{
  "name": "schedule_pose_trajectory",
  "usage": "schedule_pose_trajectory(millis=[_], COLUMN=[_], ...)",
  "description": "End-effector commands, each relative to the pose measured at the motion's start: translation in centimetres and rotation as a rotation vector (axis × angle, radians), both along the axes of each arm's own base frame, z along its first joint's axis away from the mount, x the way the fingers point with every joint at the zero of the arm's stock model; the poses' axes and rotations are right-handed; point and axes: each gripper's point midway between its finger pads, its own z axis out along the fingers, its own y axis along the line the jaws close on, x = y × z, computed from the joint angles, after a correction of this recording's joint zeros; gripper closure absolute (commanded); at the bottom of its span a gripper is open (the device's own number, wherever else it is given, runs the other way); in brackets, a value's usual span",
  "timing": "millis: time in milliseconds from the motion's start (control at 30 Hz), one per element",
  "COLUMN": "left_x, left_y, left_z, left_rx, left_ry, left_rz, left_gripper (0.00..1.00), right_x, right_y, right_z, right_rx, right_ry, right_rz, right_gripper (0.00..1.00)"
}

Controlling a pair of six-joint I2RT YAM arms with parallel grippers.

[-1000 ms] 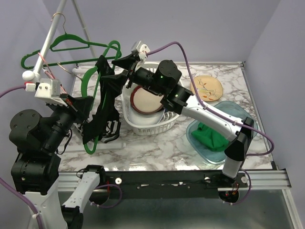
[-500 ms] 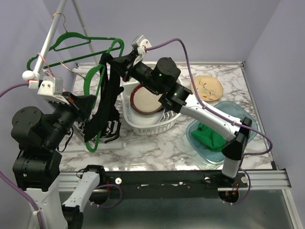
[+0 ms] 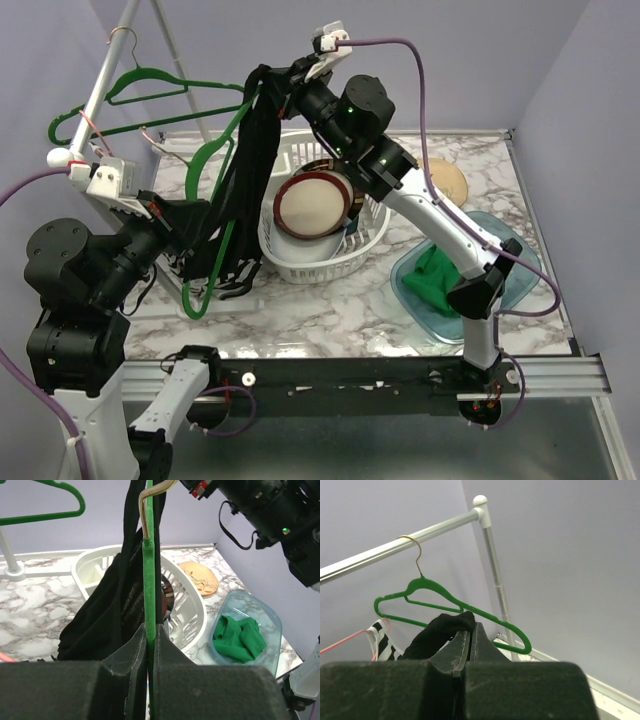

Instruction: Remove the tank top from the hanger

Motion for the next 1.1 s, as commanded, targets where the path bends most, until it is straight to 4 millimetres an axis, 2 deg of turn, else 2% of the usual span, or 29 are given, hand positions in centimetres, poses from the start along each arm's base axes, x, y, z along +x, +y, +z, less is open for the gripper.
schedule_pose_trajectory(millis=[0,167,233,267,333,467,500,533,600,633,700,833,867,1000,1067], left_x=[-2.3,-2.7,-2.5,-2.5,-2.6,-2.3,-1.9,-1.7,-1.2,-0.9,-0.8,-0.4,-0.4,0.3,0.6], left_y=[-1.7,-2.5,-2.2,-2.2,-2.2,-1.8,-1.3,-1.0,-0.4,-0.2,0.1,1.0,1.1,1.8,2.4], left_z=[1.8,2.1,2.2,2.5,3.0,4.3,4.5,4.8,5.8,6.1,7.0,7.7,7.9,7.9,8.4], left_rx=[0.003,0.004,-0.011,-0.014,-0.023,-0.047,-0.054,-0.060,-0.071,-0.071,-0.062,-0.047,-0.048,-0.050,-0.072], left_ry=[-0.096,-0.111,-0.113,-0.133,-0.146,-0.187,-0.194,-0.205,-0.244,-0.256,-0.289,-0.307,-0.317,-0.323,-0.344], left_rz=[-0.127,-0.179,-0.158,-0.153,-0.155,-0.120,-0.086,-0.063,-0.021,-0.010,0.006,0.060,0.068,0.113,0.149], left_gripper=[1.00,1.00,1.00,1.00,1.00,1.00,1.00,1.00,1.00,1.00,1.00,1.00,1.00,1.00,1.00], right_x=[3.5,4.8,4.4,4.5,4.1,2.6,2.2,1.0,0.0,-0.6,-1.6,-1.9,-2.1,-2.9,-4.1], right_y=[-2.6,-3.1,-2.7,-2.4,-2.0,-1.0,-0.7,-0.6,-0.4,-0.1,-0.4,-0.6,-0.7,-0.5,-0.3], right_z=[-1.2,-3.3,-3.9,-5.0,-5.4,-6.3,-7.3,-6.7,-7.2,-8.4,-8.2,-9.0,-8.4,-8.1,-7.8], right_rx=[0.024,-0.024,-0.045,-0.060,-0.071,-0.109,-0.127,-0.124,-0.130,-0.148,-0.150,-0.198,-0.197,-0.198,-0.189], right_ry=[0.096,0.161,0.168,0.183,0.188,0.224,0.244,0.236,0.249,0.267,0.268,0.270,0.264,0.269,0.283], right_rz=[-0.071,-0.045,-0.010,-0.003,0.026,0.127,0.150,0.205,0.250,0.286,0.314,0.318,0.322,0.362,0.421], right_gripper=[0.99,0.99,0.99,0.99,0.99,0.99,0.99,0.99,0.99,0.99,0.99,0.99,0.99,0.99,0.99])
